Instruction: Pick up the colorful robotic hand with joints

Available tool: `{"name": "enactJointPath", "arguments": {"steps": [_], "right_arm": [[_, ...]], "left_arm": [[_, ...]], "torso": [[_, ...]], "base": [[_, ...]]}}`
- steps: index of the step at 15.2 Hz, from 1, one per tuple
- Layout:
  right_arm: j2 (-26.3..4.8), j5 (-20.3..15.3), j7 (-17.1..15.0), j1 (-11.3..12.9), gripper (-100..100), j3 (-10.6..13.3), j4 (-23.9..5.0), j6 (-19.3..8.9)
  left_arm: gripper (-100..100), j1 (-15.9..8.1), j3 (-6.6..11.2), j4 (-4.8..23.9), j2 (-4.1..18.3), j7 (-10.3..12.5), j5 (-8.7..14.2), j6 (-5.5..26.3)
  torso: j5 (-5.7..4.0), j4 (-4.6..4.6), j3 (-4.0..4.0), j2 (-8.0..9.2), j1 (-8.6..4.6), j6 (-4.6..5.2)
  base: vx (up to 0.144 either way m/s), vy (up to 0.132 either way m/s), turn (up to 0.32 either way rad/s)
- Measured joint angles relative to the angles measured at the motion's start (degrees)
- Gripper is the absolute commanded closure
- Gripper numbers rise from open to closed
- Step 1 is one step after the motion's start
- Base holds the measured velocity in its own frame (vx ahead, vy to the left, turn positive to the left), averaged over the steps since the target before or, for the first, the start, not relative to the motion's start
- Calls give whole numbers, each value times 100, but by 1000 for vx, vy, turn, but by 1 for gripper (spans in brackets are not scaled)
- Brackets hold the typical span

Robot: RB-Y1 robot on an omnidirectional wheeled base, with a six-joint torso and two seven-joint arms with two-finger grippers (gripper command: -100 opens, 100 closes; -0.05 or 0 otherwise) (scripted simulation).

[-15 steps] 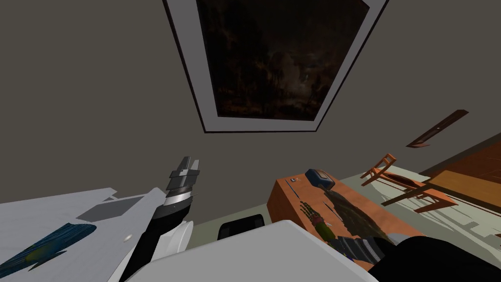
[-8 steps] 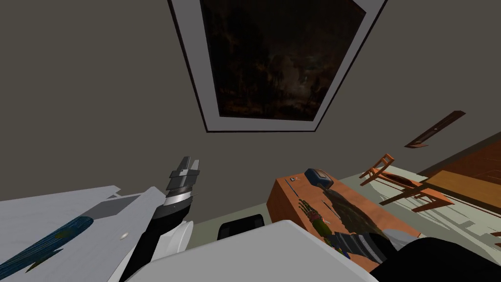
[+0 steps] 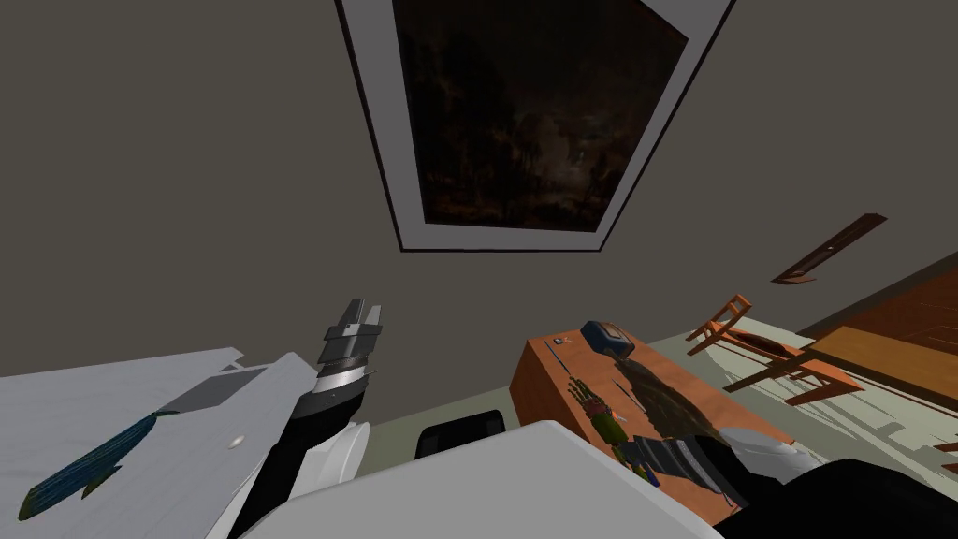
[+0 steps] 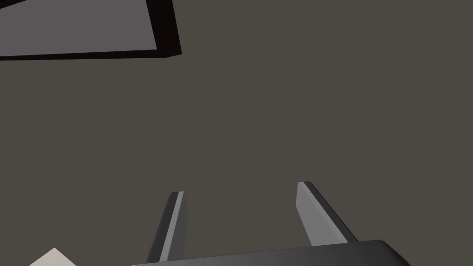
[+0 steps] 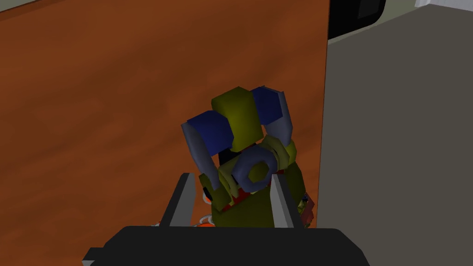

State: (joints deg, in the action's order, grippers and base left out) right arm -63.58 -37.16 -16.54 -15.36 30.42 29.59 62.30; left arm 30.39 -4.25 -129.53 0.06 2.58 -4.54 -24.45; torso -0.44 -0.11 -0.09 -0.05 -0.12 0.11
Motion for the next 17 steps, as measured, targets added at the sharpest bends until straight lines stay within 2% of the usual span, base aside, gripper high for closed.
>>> {"name": "enactJointPath", "arguments": {"steps": [2,4,5,6,7,8,9,11,12,13,16,17], "right_arm": [[-9,203,37,216,100,267,-210,80],[-56,303,19,237,100,473,-169,65],[7,375,61,442,100,614,-449,157],[-11,475,87,528,100,747,-535,207],[-31,537,92,548,100,853,-532,208],[-137,668,50,530,100,960,-368,143],[-149,776,43,620,100,1082,-426,136],[-121,853,78,743,100,1296,-599,196],[-34,929,137,926,100,1431,-891,296],[-30,1017,168,1045,100,1572,-1024,362],[-224,1326,126,1117,100,1909,-842,282],[-207,1378,126,1208,100,2037,-949,300]], "left_arm": [[0,0,0,0,0,0,0,0],[0,0,0,0,0,0,0,0],[0,0,0,0,0,0,0,0],[0,0,0,0,0,0,0,0],[0,0,0,0,0,0,0,0],[0,0,0,0,0,0,0,0],[0,0,0,0,0,0,0,0],[0,0,0,0,0,0,0,0],[0,0,0,0,0,0,0,0],[0,0,0,0,0,0,0,0],[0,0,0,0,0,0,0,0],[0,0,0,0,0,0,0,0]], "torso": [[2,3,2,2,0,-6],[1,1,0,-1,-1,-1],[-2,2,-2,-5,-9,-8],[-1,1,-2,-4,-10,-5],[-2,0,-2,-3,-11,-3],[2,2,0,-2,-10,-7],[1,2,0,-1,-10,-7],[1,0,-2,-3,-11,-2],[3,1,-2,-5,-11,-7],[6,1,-2,-4,-8,-7],[12,3,0,-1,-2,-6],[10,1,0,-2,-2,-5]], "base": [[-34,15,7],[-18,7,-8],[-30,13,9],[-21,6,13],[-34,12,-9],[-40,11,-3],[-26,7,14],[-19,5,-7],[-32,12,2],[-21,9,14],[-32,10,1],[-13,4,6]]}}
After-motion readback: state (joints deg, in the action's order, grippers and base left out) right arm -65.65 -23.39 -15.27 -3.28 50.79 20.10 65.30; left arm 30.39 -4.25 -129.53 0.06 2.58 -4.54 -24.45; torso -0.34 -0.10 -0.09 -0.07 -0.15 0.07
